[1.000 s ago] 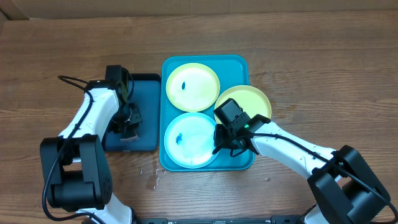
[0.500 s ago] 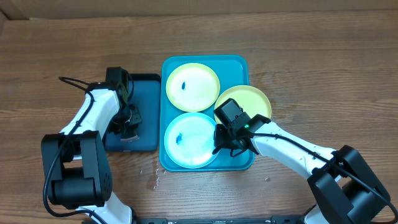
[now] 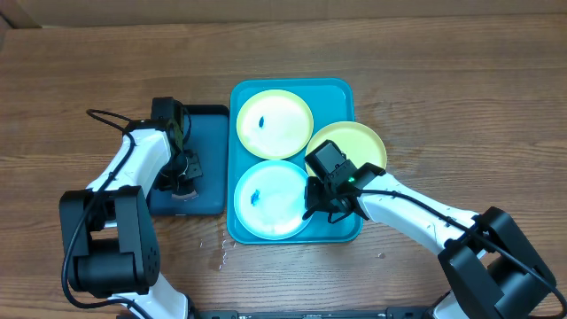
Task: Clean dirty plates on tray and stack at the side
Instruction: 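Lower the left gripper onto the green-and-orange sponge on the black tray, then close the left gripper on the sponge and lift it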
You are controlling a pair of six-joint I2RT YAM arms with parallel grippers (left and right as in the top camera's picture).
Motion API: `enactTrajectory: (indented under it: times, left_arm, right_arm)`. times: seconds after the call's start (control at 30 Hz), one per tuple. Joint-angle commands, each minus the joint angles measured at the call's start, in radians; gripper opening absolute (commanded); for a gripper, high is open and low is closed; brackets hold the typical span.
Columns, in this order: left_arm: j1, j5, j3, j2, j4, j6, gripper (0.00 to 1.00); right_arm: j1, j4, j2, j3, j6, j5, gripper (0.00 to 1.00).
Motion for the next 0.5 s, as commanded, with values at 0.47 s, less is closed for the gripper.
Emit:
enactTrajectory:
  times: [0.47]
  left_arm:
    - [0.046,0.230,0.010,-0.216,0.053,0.170,0.04]
  right_arm:
    - [0.002,0.005,0.002,-0.006,0.007,-0.026,0.25]
